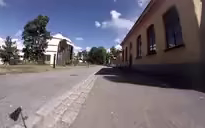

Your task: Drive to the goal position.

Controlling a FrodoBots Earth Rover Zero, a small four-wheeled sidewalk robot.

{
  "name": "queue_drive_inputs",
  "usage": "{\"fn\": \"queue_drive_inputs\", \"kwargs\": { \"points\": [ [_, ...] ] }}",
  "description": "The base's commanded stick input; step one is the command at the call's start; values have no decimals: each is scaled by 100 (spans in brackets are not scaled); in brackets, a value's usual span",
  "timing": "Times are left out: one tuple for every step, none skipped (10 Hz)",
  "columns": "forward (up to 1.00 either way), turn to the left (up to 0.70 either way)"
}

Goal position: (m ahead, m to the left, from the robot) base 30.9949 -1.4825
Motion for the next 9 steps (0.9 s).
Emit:
{"fn": "queue_drive_inputs", "kwargs": {
  "points": [
    [85,0],
    [85,0],
    [85,0],
    [85,0],
    [85,0],
    [85,0],
    [85,0],
    [85,0],
    [85,11]
  ]
}}
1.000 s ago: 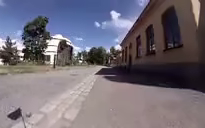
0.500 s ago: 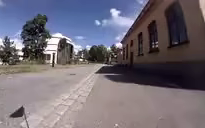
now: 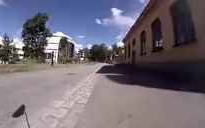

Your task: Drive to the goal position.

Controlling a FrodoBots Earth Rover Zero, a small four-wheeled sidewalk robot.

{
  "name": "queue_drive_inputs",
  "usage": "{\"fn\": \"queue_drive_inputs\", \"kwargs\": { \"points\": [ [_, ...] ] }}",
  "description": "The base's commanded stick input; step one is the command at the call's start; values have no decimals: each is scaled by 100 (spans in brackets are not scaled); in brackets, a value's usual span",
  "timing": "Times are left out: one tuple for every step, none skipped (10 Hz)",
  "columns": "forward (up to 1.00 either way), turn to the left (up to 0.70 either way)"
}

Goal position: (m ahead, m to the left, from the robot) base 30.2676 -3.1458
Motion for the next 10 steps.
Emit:
{"fn": "queue_drive_inputs", "kwargs": {
  "points": [
    [85,34],
    [85,34],
    [85,34],
    [85,34],
    [85,15],
    [85,0],
    [85,0],
    [85,0],
    [85,0],
    [85,0]
  ]
}}
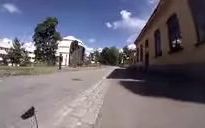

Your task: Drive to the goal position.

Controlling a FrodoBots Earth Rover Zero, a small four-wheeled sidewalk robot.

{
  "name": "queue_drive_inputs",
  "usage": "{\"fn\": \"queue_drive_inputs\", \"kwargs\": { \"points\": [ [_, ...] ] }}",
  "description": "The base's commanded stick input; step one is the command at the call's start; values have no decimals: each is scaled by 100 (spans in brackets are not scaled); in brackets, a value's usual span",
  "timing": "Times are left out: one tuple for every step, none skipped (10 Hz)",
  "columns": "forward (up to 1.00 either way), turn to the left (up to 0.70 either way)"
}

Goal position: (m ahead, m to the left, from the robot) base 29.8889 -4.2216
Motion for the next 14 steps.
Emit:
{"fn": "queue_drive_inputs", "kwargs": {
  "points": [
    [85,0],
    [85,0],
    [85,0],
    [85,0],
    [85,0],
    [85,0],
    [85,0],
    [85,0],
    [85,0],
    [85,0],
    [85,0],
    [85,0],
    [85,0],
    [85,0]
  ]
}}
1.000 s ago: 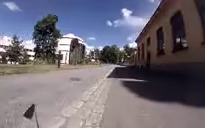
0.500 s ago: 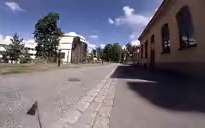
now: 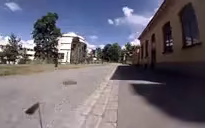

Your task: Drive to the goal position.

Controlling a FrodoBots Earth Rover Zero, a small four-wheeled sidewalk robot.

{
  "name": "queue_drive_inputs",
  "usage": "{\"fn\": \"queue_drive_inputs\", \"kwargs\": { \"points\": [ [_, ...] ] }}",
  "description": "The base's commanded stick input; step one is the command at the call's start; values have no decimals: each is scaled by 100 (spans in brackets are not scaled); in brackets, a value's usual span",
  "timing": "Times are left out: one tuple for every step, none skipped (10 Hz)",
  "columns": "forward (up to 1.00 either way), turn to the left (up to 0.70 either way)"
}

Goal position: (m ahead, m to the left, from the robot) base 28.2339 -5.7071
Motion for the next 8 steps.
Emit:
{"fn": "queue_drive_inputs", "kwargs": {
  "points": [
    [85,0],
    [85,0],
    [85,0],
    [85,0],
    [85,0],
    [85,0],
    [85,0],
    [85,0]
  ]
}}
